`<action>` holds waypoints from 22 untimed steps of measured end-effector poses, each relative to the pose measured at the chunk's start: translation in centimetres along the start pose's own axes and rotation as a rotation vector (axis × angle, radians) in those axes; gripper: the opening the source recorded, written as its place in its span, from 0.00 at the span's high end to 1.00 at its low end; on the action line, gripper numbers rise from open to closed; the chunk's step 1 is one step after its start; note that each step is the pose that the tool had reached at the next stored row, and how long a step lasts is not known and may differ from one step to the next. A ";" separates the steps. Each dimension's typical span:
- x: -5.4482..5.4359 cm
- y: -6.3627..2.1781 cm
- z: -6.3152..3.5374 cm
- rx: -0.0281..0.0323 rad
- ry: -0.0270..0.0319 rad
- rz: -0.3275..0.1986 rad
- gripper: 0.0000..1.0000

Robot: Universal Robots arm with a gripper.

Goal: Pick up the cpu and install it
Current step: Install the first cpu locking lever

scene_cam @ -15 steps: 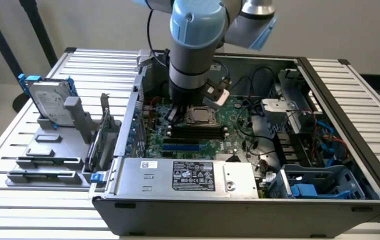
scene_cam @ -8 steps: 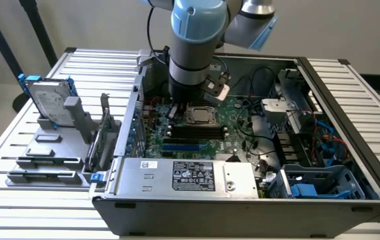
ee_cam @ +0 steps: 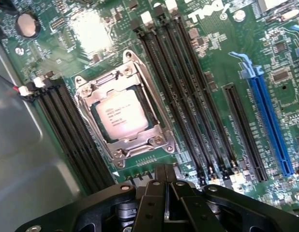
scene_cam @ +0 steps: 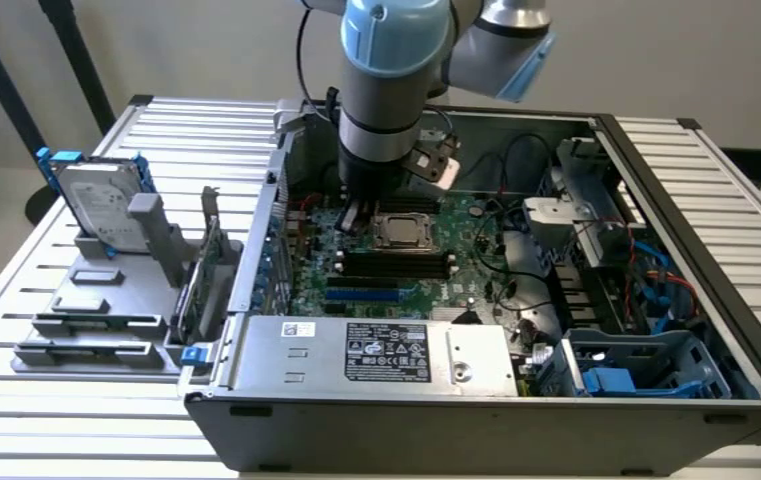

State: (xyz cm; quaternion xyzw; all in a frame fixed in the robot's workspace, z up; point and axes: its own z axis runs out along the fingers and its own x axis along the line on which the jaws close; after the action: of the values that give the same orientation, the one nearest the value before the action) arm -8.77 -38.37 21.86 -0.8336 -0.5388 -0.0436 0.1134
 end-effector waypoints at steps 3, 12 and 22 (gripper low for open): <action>0.4 -0.20 0.11 -0.0082 0.0009 -0.016 0.89; 1.2 -0.57 -0.22 0.0062 -0.0146 -0.100 0.89; 1.4 -0.65 -0.67 0.0200 -0.0296 -0.224 0.89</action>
State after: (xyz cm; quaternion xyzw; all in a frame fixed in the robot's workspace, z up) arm -8.76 -37.06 22.87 -0.7675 -0.6307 -0.0383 0.1081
